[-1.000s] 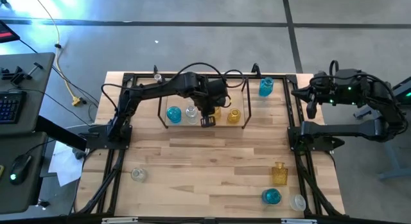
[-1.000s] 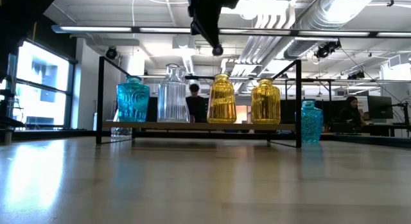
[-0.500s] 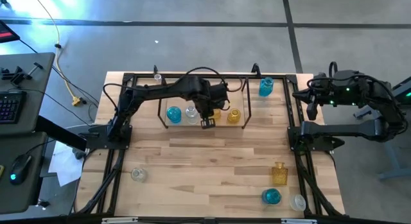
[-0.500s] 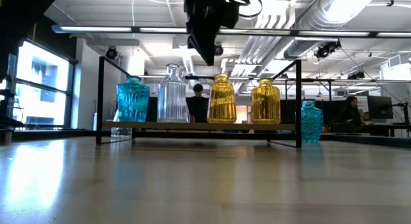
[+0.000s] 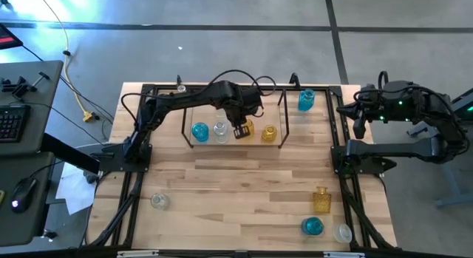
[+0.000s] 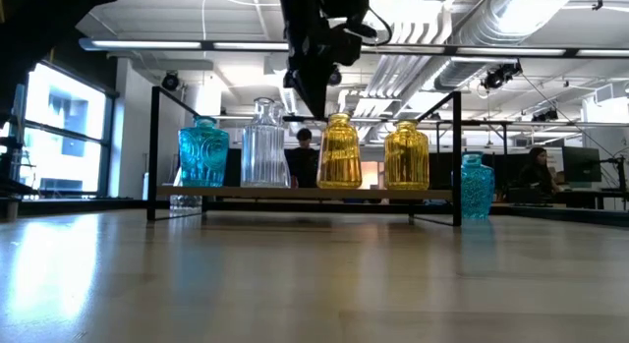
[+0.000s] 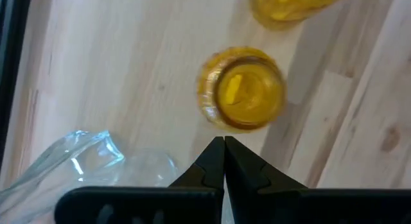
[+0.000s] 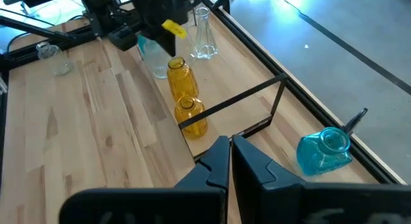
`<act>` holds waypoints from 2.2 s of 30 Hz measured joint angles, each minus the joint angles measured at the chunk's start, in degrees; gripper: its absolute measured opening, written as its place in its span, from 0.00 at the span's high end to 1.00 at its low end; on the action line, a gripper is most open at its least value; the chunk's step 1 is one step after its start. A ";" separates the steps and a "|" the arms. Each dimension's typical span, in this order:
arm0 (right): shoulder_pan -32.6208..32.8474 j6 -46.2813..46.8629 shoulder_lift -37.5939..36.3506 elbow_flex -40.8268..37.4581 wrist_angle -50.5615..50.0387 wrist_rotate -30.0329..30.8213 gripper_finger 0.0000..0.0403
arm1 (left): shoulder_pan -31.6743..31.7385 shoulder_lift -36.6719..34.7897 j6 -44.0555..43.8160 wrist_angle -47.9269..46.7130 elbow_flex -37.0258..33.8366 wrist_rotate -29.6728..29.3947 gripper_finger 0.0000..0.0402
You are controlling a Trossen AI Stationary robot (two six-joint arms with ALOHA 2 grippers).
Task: Sort vases onto shelf
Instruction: Put the yellow vase on the shelf aligned with the other yellow vase
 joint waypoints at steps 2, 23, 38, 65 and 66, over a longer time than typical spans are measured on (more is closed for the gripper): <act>0.00 0.85 0.00 0.00 0.00 -0.02 1.00 | 0.40 0.01 0.27 0.36 0.00 0.48 1.00; -0.01 2.22 0.00 0.00 0.14 0.00 1.00 | -1.36 0.01 -0.86 -1.56 0.00 7.67 1.00; -0.02 2.31 0.00 0.00 0.44 0.00 1.00 | -0.48 0.66 -2.65 2.54 0.02 5.27 1.00; 0.00 2.60 0.00 0.00 0.02 -0.02 1.00 | 1.68 3.29 -3.02 9.15 0.02 4.04 1.00; 0.00 2.63 0.00 0.00 0.03 -0.03 1.00 | 1.71 3.29 -3.02 9.27 0.02 4.02 1.00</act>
